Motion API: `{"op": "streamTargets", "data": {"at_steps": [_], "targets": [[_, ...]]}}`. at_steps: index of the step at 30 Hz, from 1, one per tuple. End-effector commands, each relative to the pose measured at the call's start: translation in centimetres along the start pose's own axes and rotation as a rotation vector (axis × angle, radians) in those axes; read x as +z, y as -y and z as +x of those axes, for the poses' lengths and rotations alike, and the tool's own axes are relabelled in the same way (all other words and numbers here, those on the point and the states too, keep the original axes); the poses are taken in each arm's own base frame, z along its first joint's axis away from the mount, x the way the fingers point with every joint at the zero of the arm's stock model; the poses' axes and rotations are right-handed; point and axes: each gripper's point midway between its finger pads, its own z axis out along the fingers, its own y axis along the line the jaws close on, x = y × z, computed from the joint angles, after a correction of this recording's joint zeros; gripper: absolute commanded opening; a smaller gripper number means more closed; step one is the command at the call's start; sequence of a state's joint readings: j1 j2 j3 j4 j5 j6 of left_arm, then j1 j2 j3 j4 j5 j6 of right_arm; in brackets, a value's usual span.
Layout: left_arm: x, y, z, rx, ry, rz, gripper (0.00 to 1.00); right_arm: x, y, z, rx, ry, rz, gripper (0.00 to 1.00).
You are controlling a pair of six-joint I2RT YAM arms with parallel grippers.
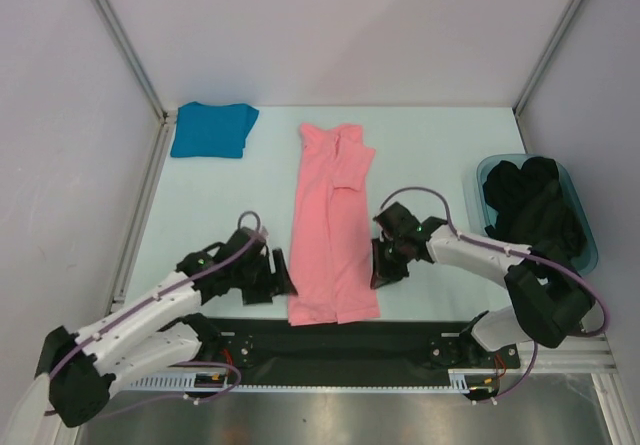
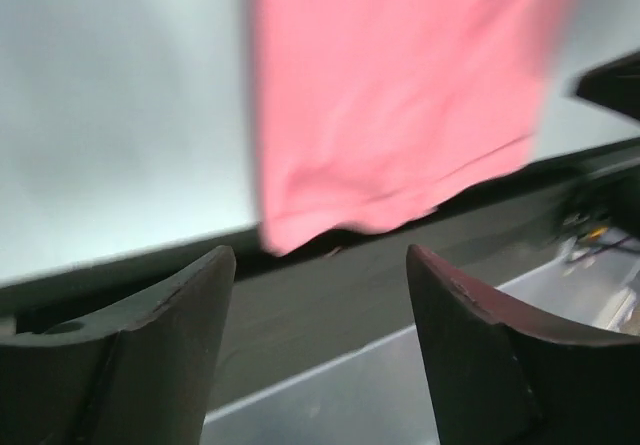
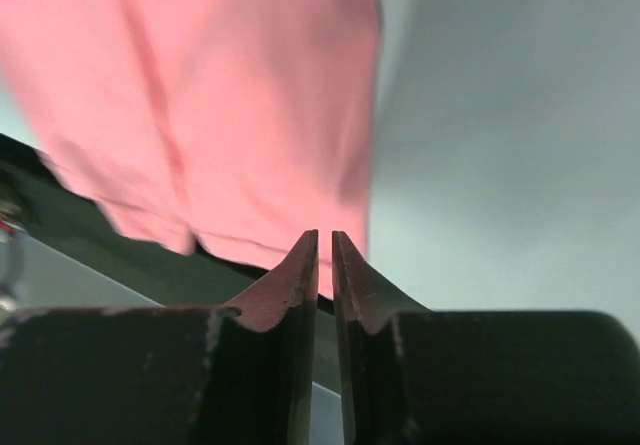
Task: Fold and stack the t-shirts
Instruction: Fold the tshirt
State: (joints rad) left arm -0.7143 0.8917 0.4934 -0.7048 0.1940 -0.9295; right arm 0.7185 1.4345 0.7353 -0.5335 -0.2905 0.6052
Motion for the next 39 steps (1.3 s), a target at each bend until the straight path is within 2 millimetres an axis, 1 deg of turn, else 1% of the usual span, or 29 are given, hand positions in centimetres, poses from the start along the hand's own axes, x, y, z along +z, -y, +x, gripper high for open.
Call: {"op": "streamTargets", "data": {"at_steps": [1, 2, 4, 5, 6, 7, 8, 9, 10, 11, 13, 14, 15, 16, 18, 19, 20, 21, 22, 23, 24, 25, 28, 29, 32, 34, 35, 36, 39], "targets": [[-5.8, 4.6, -7.8, 0.148, 0.353, 0.035, 0.76, -3.8, -0.5, -8.1, -0.013, 0.222, 0.004, 0.17], [-6.8, 5.3, -10.0, 0.176, 0.442, 0.017, 0.78, -4.0, -0.7, -9.9, -0.020, 0.248, -0.002, 0.19], [-9.7, 8.8, -14.2, 0.277, 0.608, 0.066, 0.78, -5.8, -1.8, -14.3, -0.033, 0.339, -0.032, 0.24], [-9.6, 9.0, -16.2, 0.288, 0.653, 0.027, 0.78, -5.8, -1.0, -16.6, -0.029, 0.372, -0.019, 0.26], [-10.8, 10.3, -18.1, 0.353, 0.716, 0.033, 0.78, -7.3, -1.9, -19.5, -0.049, 0.443, -0.034, 0.34], [-10.6, 11.0, -21.0, 0.353, 0.775, 0.032, 0.77, -8.1, -1.4, -21.6, -0.040, 0.485, -0.033, 0.36], [-10.8, 11.3, -22.7, 0.358, 0.804, 0.033, 0.77, -8.4, -1.6, -23.6, -0.043, 0.527, -0.043, 0.37], [-10.9, 12.4, -24.1, 0.397, 0.809, 0.078, 0.76, -8.9, -2.3, -26.4, -0.053, 0.561, -0.070, 0.41], [-11.5, 13.6, -26.3, 0.398, 0.867, 0.132, 0.75, -8.9, -2.2, -28.0, -0.048, 0.577, -0.080, 0.44], [-9.5, 12.0, -28.9, 0.363, 0.840, 0.099, 0.74, -9.5, -2.1, -30.2, -0.048, 0.622, -0.091, 0.45], [-9.9, 13.7, -32.3, 0.380, 0.856, 0.183, 0.70, -9.4, -2.4, -34.3, -0.061, 0.662, -0.117, 0.48], [-9.2, 13.0, -34.2, 0.365, 0.851, 0.177, 0.70, -9.3, -2.4, -35.7, -0.066, 0.676, -0.127, 0.50], [-7.6, 13.8, -35.8, 0.392, 0.810, 0.221, 0.70, -6.8, -1.1, -36.9, -0.045, 0.641, -0.119, 0.52], [-6.6, 13.9, -37.1, 0.394, 0.801, 0.232, 0.70, -8.5, -2.3, -39.4, -0.069, 0.697, -0.151, 0.54], [-6.7, 15.0, -40.1, 0.420, 0.837, 0.272, 0.71, -7.7, -1.6, -41.7, -0.062, 0.709, -0.173, 0.57], [-3.8, 14.8, -41.1, 0.429, 0.795, 0.293, 0.71, -5.1, -0.5, -42.4, -0.042, 0.682, -0.173, 0.59], [-3.3, 14.6, -42.1, 0.428, 0.798, 0.297, 0.71, -6.1, -1.1, -44.3, -0.060, 0.731, -0.199, 0.59], [-3.1, 15.1, -43.5, 0.430, 0.815, 0.310, 0.71, -5.7, -0.7, -45.1, -0.055, 0.735, -0.199, 0.61], [-0.6, 14.4, -44.3, 0.421, 0.788, 0.314, 0.72, -3.5, 0.9, -45.7, -0.024, 0.713, -0.188, 0.62], [0.3, 13.8, -45.3, 0.404, 0.785, 0.311, 0.72, -4.4, 0.5, -47.0, -0.033, 0.748, -0.205, 0.62], [0.1, 14.3, -46.7, 0.396, 0.806, 0.320, 0.72, -3.8, 0.9, -47.3, -0.027, 0.742, -0.215, 0.63], [2.6, 13.2, -47.2, 0.379, 0.773, 0.302, 0.72, -3.6, 1.5, -47.9, -0.021, 0.753, -0.216, 0.64], [3.9, 12.2, -49.3, 0.351, 0.787, 0.282, 0.72, -2.1, 3.1, -49.2, 0.000, 0.774, -0.229, 0.70], [5.2, 11.4, -49.6, 0.328, 0.776, 0.274, 0.71, -1.3, 3.6, -49.6, 0.021, 0.776, -0.246, 0.70], [6.6, 10.1, -50.2, 0.297, 0.777, 0.261, 0.71, 0.6, 5.2, -50.2, 0.079, 0.767, -0.274, 0.70], [7.1, 10.0, -50.6, 0.290, 0.774, 0.267, 0.71, 0.9, 5.5, -50.7, 0.109, 0.771, -0.293, 0.69], [8.5, 9.3, -50.5, 0.277, 0.752, 0.263, 0.71, 1.1, 5.6, -50.9, 0.119, 0.772, -0.295, 0.68], [8.4, 9.7, -50.9, 0.277, 0.752, 0.273, 0.71, 2.1, 6.0, -50.8, 0.145, 0.761, -0.300, 0.67], [9.7, 9.0, -51.8, 0.228, 0.722, 0.298, 0.69, 2.8, 6.0, -51.1, 0.160, 0.757, -0.318, 0.63]]}}
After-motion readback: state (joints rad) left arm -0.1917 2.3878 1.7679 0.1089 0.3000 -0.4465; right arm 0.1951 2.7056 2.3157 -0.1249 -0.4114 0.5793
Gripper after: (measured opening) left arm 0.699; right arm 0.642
